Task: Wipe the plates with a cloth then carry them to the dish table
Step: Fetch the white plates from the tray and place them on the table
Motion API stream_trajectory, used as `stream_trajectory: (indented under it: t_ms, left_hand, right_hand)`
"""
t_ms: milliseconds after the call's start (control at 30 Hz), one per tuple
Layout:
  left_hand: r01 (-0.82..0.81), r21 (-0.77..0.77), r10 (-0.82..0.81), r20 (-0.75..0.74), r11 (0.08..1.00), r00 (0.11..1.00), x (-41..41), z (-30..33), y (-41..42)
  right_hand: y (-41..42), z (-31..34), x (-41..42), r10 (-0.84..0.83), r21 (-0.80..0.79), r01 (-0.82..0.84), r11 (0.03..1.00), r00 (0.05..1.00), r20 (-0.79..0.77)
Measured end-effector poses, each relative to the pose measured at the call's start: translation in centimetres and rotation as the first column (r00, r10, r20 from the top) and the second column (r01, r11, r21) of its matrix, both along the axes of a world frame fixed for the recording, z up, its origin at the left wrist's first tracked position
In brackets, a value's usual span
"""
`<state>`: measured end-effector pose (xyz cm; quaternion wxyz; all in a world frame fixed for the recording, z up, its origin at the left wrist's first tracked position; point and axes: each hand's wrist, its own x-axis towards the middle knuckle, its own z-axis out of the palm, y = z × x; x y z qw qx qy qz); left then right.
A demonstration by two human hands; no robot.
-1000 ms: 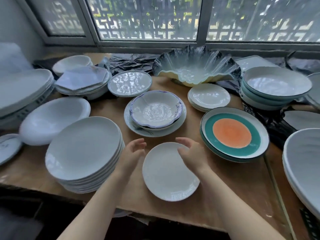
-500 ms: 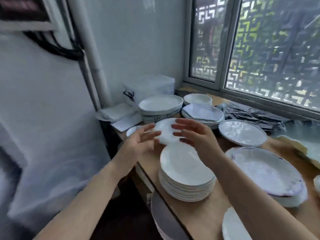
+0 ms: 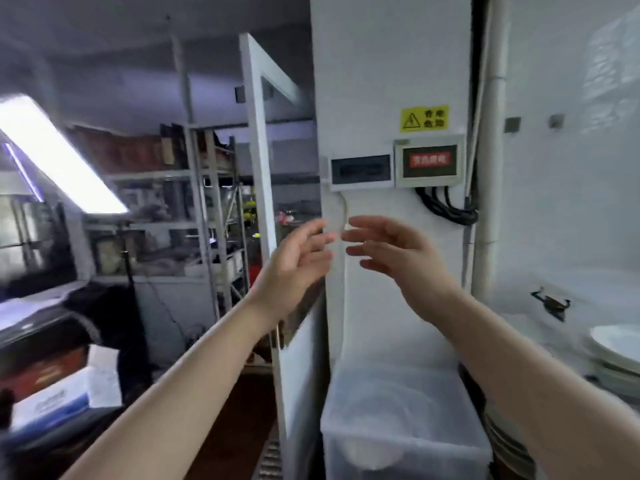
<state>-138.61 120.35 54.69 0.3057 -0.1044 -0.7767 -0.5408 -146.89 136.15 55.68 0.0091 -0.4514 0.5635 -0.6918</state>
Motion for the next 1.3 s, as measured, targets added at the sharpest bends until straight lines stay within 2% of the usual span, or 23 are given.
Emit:
stream_trajectory:
  t_ms: [100, 200, 400, 667, 867, 1133, 1300]
  left_hand:
    - [-0.138, -0.035, 0.135, -0.067, 0.990, 0.989, 6.5, 1.6, -9.2]
    - [-0.261, -0.032, 0.258, -0.073, 0.965, 0.963, 12.7, 2.0, -17.3]
    - [-0.471, 0.013, 0.470, -0.100, 0.882, 0.877, 21.9, 2.5, -30.7]
    - [-0.660, 0.098, 0.666, -0.147, 0.745, 0.731, 28.5, 1.8, -46.9]
    - [-0.792, 0.135, 0.802, -0.156, 0.595, 0.576, 32.3, 2.3, -58.8]
    - [-0.909, 0.142, 0.919, -0.103, 0.392, 0.380, 40.6, 0.8, -74.2]
    - [-0.921, 0.169, 0.936, -0.060, 0.352, 0.346, 46.5, -1.7, -85.7]
  right_hand:
    - [-10.1, 1.0, 4.7, 0.138, -0.088, -0.139, 0.986, 0.990, -0.020]
    - [-18.9, 1.1, 8.5, 0.248, -0.128, -0.246, 0.961, 0.969, -0.001]
    - [-34.2, 1.8, 13.7, 0.413, -0.091, -0.410, 0.907, 0.911, 0.011]
    - [-52.9, 0.8, 16.4, 0.573, -0.044, -0.576, 0.816, 0.817, -0.061]
    - [-69.7, 0.6, 17.8, 0.724, -0.070, -0.725, 0.685, 0.688, -0.038]
    - [-91.7, -1.3, 26.0, 0.899, -0.101, -0.894, 0.437, 0.428, 0.096]
    - [-104.5, -3.6, 31.4, 0.910, -0.040, -0.914, 0.404, 0.397, 0.121]
